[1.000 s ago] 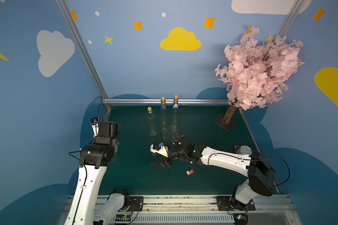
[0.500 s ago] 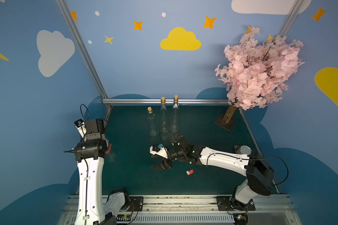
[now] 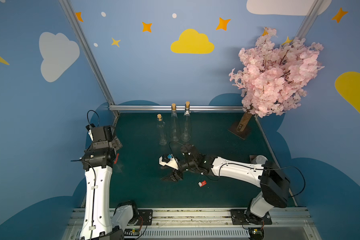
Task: Remove the label from the bottle
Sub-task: Pick up the bottle from the center of the board.
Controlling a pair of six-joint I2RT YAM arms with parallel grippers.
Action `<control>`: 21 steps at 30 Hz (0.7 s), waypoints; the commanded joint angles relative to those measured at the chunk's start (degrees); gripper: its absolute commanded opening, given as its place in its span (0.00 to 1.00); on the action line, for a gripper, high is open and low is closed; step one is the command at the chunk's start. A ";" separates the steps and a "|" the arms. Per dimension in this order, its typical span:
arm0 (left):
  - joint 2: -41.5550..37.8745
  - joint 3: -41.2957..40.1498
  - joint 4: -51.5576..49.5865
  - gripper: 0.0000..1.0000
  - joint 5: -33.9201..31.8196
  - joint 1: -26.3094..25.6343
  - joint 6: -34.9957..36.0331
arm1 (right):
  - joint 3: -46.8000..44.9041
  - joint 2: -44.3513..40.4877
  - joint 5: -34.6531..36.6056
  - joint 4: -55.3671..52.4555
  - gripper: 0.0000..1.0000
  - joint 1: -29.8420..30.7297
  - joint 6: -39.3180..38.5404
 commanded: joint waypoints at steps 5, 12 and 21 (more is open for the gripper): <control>2.71 1.83 0.88 1.00 -1.69 2.12 0.07 | -0.82 0.45 -2.24 0.04 0.67 0.03 0.46; 4.97 0.36 1.71 0.97 -2.00 4.09 -1.22 | -1.34 0.64 -2.94 0.37 0.68 -0.56 1.12; 6.36 -1.66 5.79 0.70 0.72 4.71 -3.76 | -2.51 0.77 -8.05 2.86 0.68 -2.07 4.53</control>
